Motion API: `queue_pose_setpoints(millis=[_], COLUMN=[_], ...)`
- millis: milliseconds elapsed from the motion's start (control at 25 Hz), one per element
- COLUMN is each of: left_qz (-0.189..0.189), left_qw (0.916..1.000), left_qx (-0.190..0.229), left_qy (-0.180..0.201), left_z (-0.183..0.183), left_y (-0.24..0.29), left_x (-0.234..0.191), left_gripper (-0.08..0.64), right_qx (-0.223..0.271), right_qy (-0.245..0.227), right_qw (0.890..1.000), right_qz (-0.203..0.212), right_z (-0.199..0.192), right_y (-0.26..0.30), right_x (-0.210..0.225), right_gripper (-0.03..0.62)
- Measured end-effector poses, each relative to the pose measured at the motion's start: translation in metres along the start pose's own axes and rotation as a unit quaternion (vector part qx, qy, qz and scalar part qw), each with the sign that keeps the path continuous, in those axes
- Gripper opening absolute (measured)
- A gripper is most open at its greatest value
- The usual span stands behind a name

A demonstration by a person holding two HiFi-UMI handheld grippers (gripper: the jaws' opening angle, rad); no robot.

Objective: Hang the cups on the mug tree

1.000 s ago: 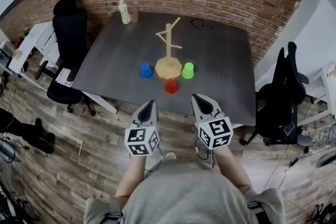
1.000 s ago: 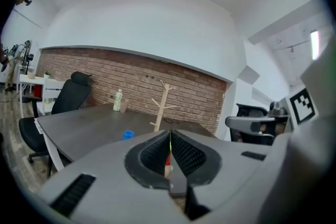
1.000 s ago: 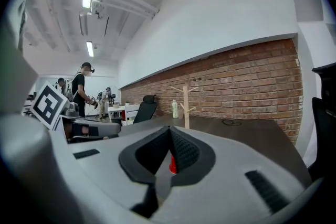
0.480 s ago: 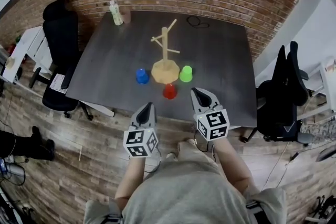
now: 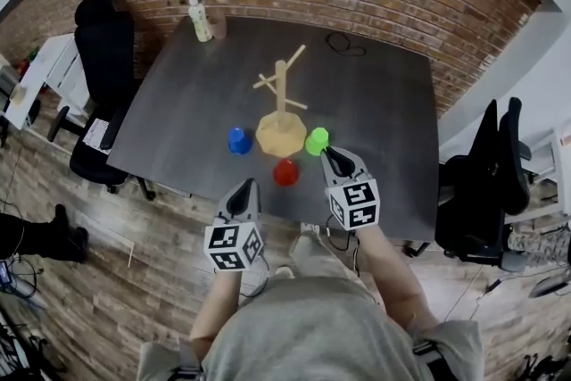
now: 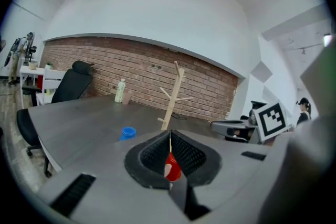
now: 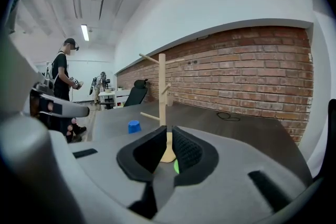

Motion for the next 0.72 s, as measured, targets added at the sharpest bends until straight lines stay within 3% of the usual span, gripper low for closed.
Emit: queue_pose_setpoints(millis=[400,720], left_qz=[0.020,0.034], left_qw=[0.9997,0.9992], left_qx=[-0.003,-0.011], left_qy=[-0.010,-0.021], left_z=[0.002,-0.002], left_y=[0.035,0.053], left_x=[-0.017,-0.025], left_gripper=[0.011,0.011], right_qx=[-0.039,-0.086], right_qy=[-0.032,-0.047], right_qw=[0.999,0.995], right_qz=[0.010,0.028], right_z=[-0.030,-0.063], right_y=[0.068,0.107], right_x=[0.019,0.022], right_gripper=[0.181,0.250])
Point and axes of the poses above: the fingertips, and each gripper's own axes: y forward along the fingers, x to its right, z out of its top, the point moved 8 cm from there along -y, backward along the fingers, and after that the axes turned 12 degrees about -z, right-handed, at the moved point
